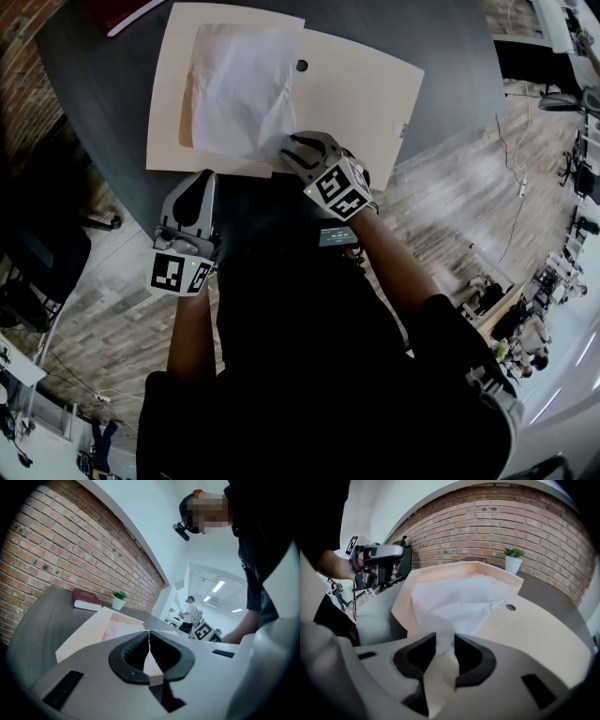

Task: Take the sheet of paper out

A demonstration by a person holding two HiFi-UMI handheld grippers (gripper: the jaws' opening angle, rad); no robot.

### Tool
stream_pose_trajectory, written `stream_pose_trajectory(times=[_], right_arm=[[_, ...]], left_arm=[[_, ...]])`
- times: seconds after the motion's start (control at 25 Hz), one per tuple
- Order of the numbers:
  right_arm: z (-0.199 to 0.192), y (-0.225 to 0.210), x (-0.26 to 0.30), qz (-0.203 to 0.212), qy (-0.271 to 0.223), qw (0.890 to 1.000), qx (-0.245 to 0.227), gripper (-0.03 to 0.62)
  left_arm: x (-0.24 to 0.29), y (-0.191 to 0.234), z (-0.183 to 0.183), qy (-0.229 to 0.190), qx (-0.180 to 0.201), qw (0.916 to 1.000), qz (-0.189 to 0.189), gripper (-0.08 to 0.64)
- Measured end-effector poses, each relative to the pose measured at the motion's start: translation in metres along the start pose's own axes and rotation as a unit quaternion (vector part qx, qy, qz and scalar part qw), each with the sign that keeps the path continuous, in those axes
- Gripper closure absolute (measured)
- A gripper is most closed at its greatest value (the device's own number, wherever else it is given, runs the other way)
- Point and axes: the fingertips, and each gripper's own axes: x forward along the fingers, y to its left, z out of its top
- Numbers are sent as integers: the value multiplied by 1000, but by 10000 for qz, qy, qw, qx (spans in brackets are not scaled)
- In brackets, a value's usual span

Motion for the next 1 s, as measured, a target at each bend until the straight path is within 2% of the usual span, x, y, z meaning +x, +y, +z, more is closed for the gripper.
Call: stream_pose_trajectory(times=[0.08, 0.16, 0.2, 0.36, 0.52, 0.8, 1.0], right_arm=[[-1, 0, 0, 57, -2, 10000, 51, 479], [-1, 3, -1, 164, -6, 9998, 87, 548], [-1, 4, -1, 192, -3, 9997, 117, 556], [-3, 7, -9, 196, -65, 9993, 315, 569], [0, 7, -29, 148, -202, 9992, 308, 575], [9, -1, -80, -205, -579, 9976, 323, 589], [11, -7, -131, -447, -992, 9927, 513, 591]], left_arm=[[-2, -1, -1, -4, -4, 10000, 5, 561], [-3, -4, 0, -19, 4, 10000, 4, 561], [-3, -6, 1, -31, 14, 10000, 2, 561], [-9, -9, 5, -87, 39, 10000, 13, 561], [-15, -12, 13, -169, 115, 9998, 27, 561], [-20, -32, 34, -320, 320, 9989, -86, 561], [-18, -56, 46, -364, 488, 9981, -137, 561]])
